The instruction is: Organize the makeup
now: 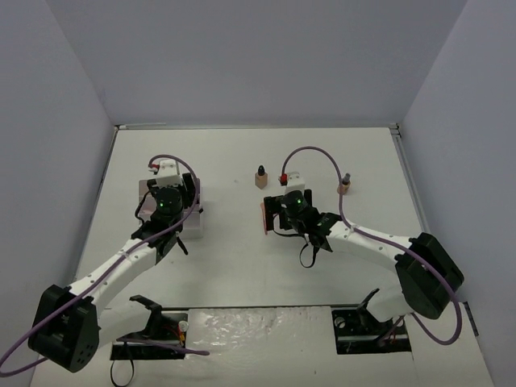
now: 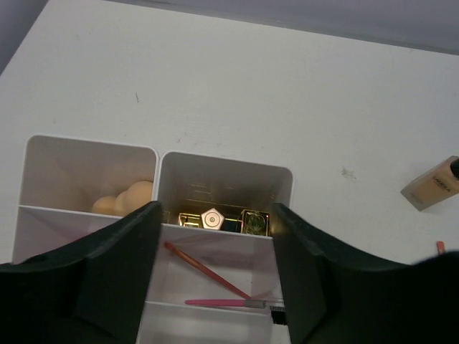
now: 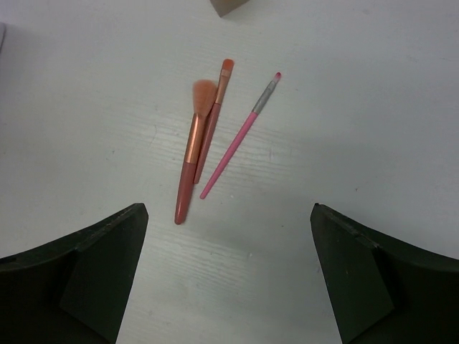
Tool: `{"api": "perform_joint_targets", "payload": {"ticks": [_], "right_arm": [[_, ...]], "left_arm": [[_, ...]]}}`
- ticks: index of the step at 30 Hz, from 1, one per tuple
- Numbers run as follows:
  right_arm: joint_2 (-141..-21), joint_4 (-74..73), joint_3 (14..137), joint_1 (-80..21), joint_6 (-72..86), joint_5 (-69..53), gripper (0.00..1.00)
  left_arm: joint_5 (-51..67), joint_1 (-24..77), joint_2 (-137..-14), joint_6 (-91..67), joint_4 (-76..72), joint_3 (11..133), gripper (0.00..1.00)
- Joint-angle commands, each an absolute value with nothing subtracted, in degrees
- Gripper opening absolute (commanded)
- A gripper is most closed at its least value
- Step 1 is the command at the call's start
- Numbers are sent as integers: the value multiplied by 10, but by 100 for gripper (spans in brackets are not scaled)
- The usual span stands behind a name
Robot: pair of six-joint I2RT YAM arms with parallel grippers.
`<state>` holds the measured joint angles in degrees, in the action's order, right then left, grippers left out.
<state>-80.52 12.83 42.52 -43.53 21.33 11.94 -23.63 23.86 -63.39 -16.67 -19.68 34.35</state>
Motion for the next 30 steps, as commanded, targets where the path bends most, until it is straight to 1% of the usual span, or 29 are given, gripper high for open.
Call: {"api": "perform_joint_targets", "payload": {"ticks": [1,4,6,11,16,19,27,30], "right_arm": [[-847,147,473,-432,241,172,90],[-881,146,492,-432,248,176,84],[-901,145,507,-432,251,183,81],[-954,142,536,-432,265,200,69],[-992,142,542,-431,282,220,58],[-1000,146,535,-430,294,232,49],[-1031,151,524,-429,297,251,40],[-1037,146,513,-421,305,257,34]], "left_arm": [[-250,235,-575,-192,-145,387,71],[-254,235,-545,-207,-66,418,91],[-254,234,-530,-229,12,442,97],[-236,234,-504,-268,143,500,97],[-207,234,-493,-293,205,528,97],[-185,234,-489,-300,224,538,97],[-156,234,-500,-311,230,548,97],[-135,234,-512,-320,226,553,97]]}}
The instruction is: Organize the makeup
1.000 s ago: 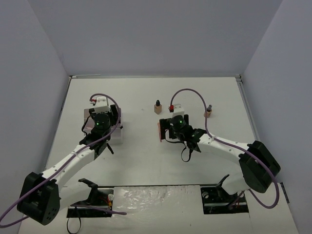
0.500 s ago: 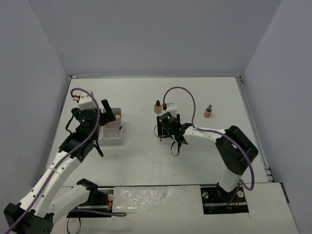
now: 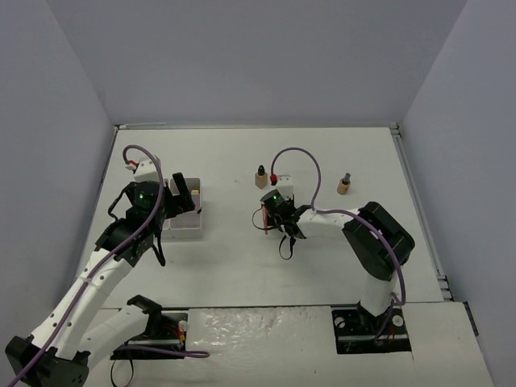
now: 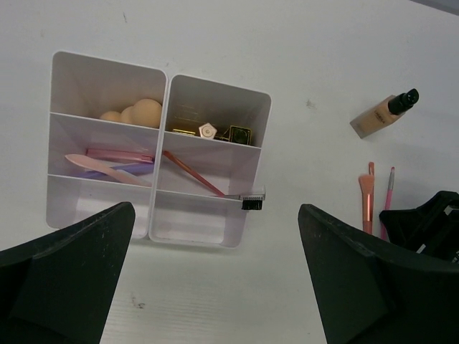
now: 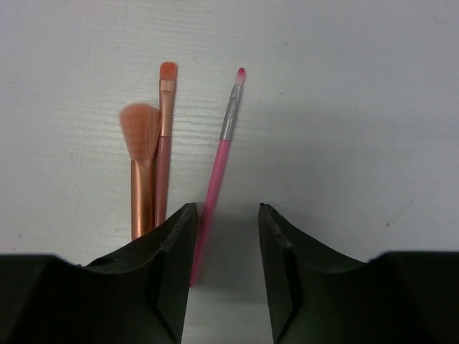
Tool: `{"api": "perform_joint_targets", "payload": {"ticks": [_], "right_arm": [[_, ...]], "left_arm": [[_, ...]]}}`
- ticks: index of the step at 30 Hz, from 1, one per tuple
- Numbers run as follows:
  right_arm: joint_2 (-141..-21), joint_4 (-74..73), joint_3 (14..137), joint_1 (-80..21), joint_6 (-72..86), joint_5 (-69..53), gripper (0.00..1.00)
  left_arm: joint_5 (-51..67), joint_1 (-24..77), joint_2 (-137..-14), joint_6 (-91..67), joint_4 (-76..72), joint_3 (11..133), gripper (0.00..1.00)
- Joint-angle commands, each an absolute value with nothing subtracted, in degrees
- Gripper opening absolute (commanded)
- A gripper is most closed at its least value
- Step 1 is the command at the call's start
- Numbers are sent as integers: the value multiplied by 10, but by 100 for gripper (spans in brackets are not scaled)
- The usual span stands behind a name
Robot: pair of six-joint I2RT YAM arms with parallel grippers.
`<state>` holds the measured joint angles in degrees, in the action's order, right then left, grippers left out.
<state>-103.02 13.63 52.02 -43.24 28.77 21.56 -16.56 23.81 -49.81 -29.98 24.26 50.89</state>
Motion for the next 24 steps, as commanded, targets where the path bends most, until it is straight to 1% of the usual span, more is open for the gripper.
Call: {"api": "perform_joint_targets", "payload": {"ticks": [1,3,7,9,14,19,24], "right_arm": [[-1036,140,508,-415,309,255,32],[-1028,134,494,-404,313,254,26],[-984,131,462,-384,300,257,5],[-956,133,441,-378,285,250,0],[-837,164,402,-383,222,210,0],[-718,220,374,-401,178,119,0],[-651,255,388,-420,168,47,0]], "left_arm": [[-125,234,-516,-322,221,554,97],[-103,234,-525,-328,212,556,97],[-54,235,-552,-349,199,566,97],[-31,235,-565,-365,195,575,97],[57,240,-597,-438,161,592,97],[83,278,-633,-475,135,621,97],[103,321,-675,-503,116,661,96]]}}
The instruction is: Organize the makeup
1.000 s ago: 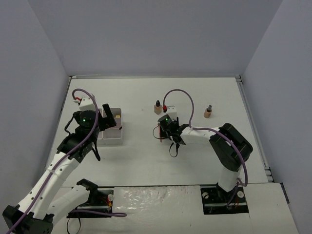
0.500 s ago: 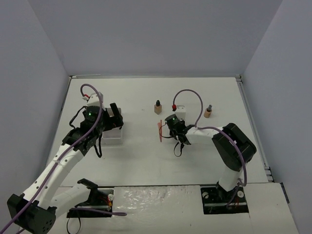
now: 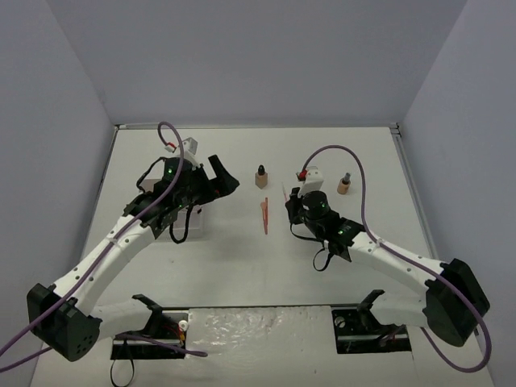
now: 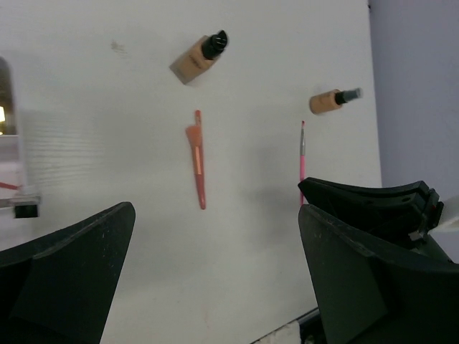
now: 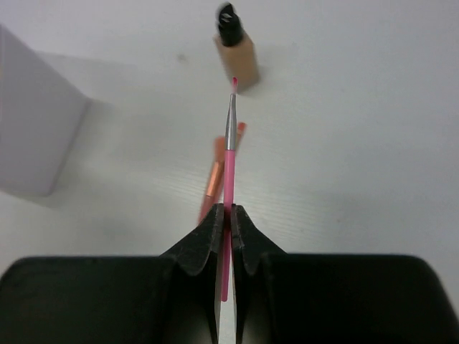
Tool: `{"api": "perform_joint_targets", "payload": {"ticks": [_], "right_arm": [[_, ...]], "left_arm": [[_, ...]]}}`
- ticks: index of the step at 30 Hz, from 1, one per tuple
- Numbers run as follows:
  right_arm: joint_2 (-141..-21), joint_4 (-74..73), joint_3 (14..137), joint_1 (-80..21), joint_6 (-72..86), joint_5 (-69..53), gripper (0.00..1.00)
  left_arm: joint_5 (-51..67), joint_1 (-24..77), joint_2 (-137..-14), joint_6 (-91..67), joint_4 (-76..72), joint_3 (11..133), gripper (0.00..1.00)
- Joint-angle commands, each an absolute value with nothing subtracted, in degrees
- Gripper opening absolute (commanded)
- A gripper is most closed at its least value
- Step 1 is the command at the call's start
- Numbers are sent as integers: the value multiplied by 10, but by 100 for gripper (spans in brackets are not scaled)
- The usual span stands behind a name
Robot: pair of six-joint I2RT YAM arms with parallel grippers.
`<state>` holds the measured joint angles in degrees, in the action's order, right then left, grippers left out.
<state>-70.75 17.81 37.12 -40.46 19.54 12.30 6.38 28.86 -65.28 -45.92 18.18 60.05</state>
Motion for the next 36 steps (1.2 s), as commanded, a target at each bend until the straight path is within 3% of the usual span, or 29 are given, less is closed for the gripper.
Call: {"api": "perform_joint_targets", "payload": {"ticks": [1,16,20,24,27,29,34,36], "right_arm": [[-645,258,395,-422,169,29,0],[-632,283,448,-439,179,-68,0],[-631,280,450,-441,178,-66,0],[-630,281,448,-441,178,-67,0],[-631,281,446,-441,180,-67,0],[-632,281,446,-442,180,-68,0],[-633,278,449,-442,179,-59,13],[-633,271,449,-442,175,-51,30]], "left_arm": [[106,328,-684,-506,108,668,94],[81,395,-766,-542,54,714,67],[82,403,-782,-543,50,721,54],[83,411,-791,-542,47,724,35],[81,415,-796,-541,44,726,8],[81,416,-797,-539,44,725,1],[71,417,-789,-517,47,720,0],[49,416,-777,-498,58,715,0]]}}
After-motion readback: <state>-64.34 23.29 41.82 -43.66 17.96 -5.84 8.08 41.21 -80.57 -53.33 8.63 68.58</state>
